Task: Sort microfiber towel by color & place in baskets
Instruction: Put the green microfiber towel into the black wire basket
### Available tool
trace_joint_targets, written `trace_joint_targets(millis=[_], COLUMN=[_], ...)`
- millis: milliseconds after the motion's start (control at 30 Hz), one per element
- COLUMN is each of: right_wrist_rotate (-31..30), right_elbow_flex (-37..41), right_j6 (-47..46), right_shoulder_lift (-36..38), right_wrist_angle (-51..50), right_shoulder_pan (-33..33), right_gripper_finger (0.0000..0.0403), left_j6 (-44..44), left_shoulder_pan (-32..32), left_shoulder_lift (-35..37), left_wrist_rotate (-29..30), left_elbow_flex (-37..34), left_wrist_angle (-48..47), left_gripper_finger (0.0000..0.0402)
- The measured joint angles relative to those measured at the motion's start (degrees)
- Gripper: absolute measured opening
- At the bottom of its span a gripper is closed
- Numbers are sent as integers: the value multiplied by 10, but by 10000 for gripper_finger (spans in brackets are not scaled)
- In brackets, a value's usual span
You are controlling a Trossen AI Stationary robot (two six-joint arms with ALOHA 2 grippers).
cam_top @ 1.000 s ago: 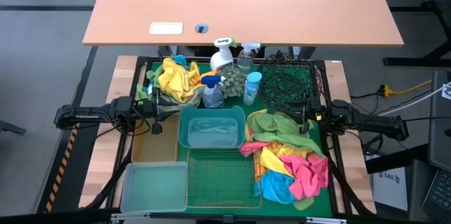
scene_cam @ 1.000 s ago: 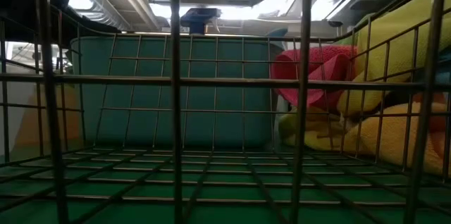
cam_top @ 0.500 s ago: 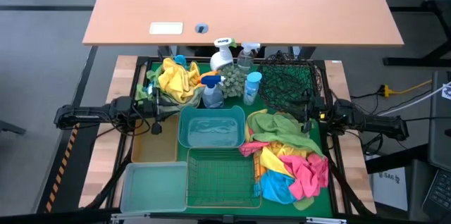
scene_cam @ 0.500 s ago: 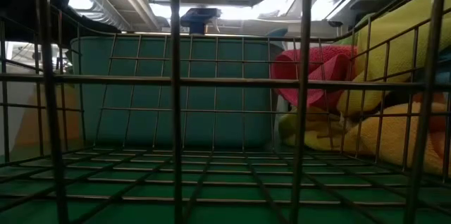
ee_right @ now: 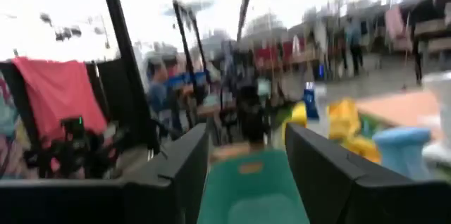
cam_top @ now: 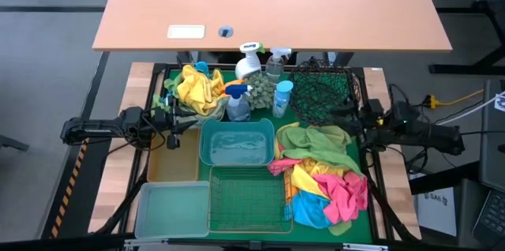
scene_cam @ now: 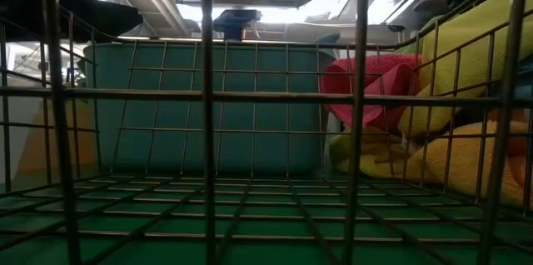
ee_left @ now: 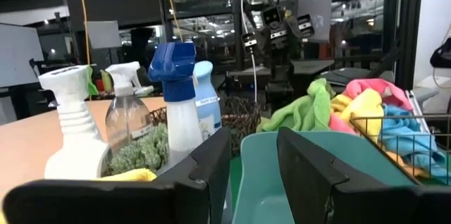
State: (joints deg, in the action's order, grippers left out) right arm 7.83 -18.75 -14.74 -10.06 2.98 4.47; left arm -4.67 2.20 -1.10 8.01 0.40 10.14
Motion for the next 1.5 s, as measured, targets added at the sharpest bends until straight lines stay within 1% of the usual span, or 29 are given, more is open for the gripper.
trace_joint_targets(millis=[100,267,333,400,533,667,867,1033,1233,1400,1500], right_wrist_rotate=[42,177,216,228,223,223,209,131,72,-20,-49], right_elbow_flex=[-63,-167,-203,-235,-284,-311,-320,-320,-320,-320,-320], right_j6=[0,-16,-16,-15,-15,-15,-11,31,33,33,33], right_shoulder_lift=[-78,-209,-253,-288,-356,-406,-456,-475,-480,-480,-487], right_wrist_angle=[-53,-124,-165,-216,-315,-375,-388,-397,-410,-441,-457], right_shoulder_pan=[0,0,0,0,0,-10,-67,-113,-155,-191,-205], right_gripper_finger=[189,189,189,189,189,189,189,188,188,188,188], left_j6=[1,1,1,1,1,2,4,31,43,43,43], left_shoulder_pan=[0,0,0,0,0,0,0,0,0,0,0], left_shoulder_lift=[0,0,0,0,0,0,0,0,0,0,0], left_wrist_rotate=[0,0,0,0,0,0,0,0,0,0,0], left_elbow_flex=[0,0,0,0,0,0,0,0,0,0,0], left_wrist_angle=[-1,-1,-1,-1,-1,-1,-2,-2,-2,-2,-2], left_gripper_finger=[112,112,112,112,112,112,112,112,112,112,112])
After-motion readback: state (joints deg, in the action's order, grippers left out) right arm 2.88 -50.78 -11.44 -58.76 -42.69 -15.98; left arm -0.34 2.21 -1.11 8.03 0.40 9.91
